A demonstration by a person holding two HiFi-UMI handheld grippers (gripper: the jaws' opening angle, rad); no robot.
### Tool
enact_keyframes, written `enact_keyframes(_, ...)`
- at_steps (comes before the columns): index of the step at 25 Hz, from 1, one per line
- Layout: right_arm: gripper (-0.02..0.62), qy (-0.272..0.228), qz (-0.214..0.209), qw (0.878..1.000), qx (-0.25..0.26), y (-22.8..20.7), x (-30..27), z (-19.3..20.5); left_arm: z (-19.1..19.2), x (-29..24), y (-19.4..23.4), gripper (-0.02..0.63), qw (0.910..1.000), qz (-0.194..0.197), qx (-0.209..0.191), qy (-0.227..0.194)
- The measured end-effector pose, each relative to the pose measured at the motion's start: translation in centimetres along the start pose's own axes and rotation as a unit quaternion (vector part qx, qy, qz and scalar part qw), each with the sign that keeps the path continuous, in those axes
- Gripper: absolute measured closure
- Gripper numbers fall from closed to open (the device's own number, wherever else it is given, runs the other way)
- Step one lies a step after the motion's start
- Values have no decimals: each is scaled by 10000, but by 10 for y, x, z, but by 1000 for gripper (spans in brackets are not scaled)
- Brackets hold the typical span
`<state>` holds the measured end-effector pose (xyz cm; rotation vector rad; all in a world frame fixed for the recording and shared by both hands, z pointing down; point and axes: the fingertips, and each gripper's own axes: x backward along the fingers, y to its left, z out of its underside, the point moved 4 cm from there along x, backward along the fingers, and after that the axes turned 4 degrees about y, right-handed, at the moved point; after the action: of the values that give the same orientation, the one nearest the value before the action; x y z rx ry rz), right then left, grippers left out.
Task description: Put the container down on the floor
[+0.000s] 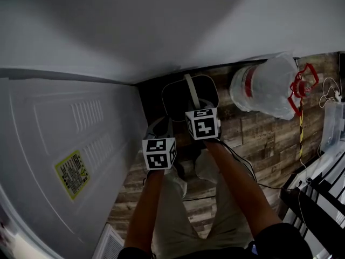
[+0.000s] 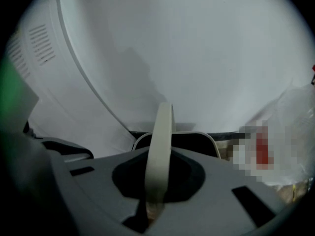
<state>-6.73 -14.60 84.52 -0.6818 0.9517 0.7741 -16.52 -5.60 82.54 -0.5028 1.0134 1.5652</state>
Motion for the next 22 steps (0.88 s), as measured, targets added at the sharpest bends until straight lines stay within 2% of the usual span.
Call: enact_keyframes(22, 563, -166, -8, 9999, -13, 5, -23, 10, 12, -18, 17, 588, 9999, -36, 63, -80)
